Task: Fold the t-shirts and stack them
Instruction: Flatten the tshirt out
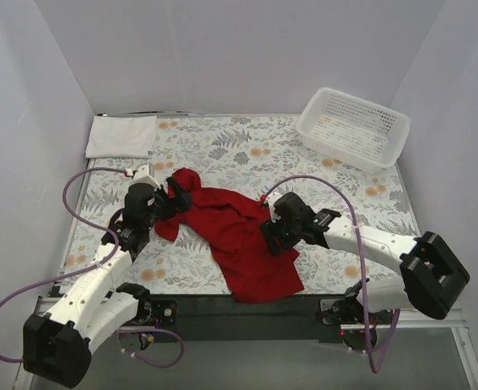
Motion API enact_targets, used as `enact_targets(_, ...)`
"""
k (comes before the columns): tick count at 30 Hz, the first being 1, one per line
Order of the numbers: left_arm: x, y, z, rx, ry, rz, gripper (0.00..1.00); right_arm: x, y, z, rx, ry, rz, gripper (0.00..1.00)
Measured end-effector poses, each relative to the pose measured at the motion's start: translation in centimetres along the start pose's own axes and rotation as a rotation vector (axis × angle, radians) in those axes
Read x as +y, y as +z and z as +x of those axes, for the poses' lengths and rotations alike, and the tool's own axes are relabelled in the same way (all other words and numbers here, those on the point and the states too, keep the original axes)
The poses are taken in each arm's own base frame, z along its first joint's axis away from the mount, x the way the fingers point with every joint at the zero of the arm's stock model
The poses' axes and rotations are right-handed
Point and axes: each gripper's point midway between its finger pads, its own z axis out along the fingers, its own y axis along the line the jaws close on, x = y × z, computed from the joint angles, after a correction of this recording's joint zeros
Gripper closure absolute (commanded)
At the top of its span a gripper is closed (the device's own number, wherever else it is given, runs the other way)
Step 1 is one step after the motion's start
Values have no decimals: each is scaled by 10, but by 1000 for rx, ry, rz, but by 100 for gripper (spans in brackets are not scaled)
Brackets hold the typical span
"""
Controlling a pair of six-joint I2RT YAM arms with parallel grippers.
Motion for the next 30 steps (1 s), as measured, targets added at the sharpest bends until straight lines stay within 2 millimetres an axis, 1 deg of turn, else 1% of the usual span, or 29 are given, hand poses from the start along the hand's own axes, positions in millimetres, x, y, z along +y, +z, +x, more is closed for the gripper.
enact_targets(3,-30,8,1,77,3,48,17,-11,-23,-21,-114,15,78,27)
enact_targets(5,-55,16,8,143,35,77,17,-23,-38,-32,-188,47,137,27)
enact_targets(6,-73,24,12,181,66,82,18,-32,-43,-34,-211,72,169,25)
enact_targets(7,-93,35,16,208,105,97,20,-44,-47,-32,-224,111,206,22)
enact_targets(8,-103,42,22,229,133,100,22,-57,-49,-26,-222,156,243,19)
enact_targets(9,-114,48,28,248,167,98,24,-68,-50,-20,-215,197,270,14)
enact_targets(11,-137,63,49,293,269,97,25,-86,-51,-6,-195,271,312,9)
enact_targets(12,-145,67,56,306,300,103,26,-96,-52,1,-183,314,333,6)
enact_targets(13,-159,75,71,329,355,117,27,-104,-54,8,-174,353,355,3)
enact_targets(15,-179,86,101,370,451,140,32,-118,-56,22,-158,432,386,1)
enact_targets(18,-195,95,144,429,592,156,40,-132,-60,35,-150,527,413,2)
enact_targets(21,-206,103,176,469,702,174,49,-141,-64,41,-151,596,419,2)
enact_targets(23,-211,108,191,487,750,183,51,-143,-66,43,-155,623,415,2)
enact_targets(25,-212,113,200,498,776,188,53,-143,-66,45,-160,637,406,2)
enact_targets(27,-213,119,206,509,794,189,56,-141,-67,47,-162,646,398,2)
enact_targets(30,-214,125,213,524,810,195,58,-140,-67,48,-170,654,388,2)
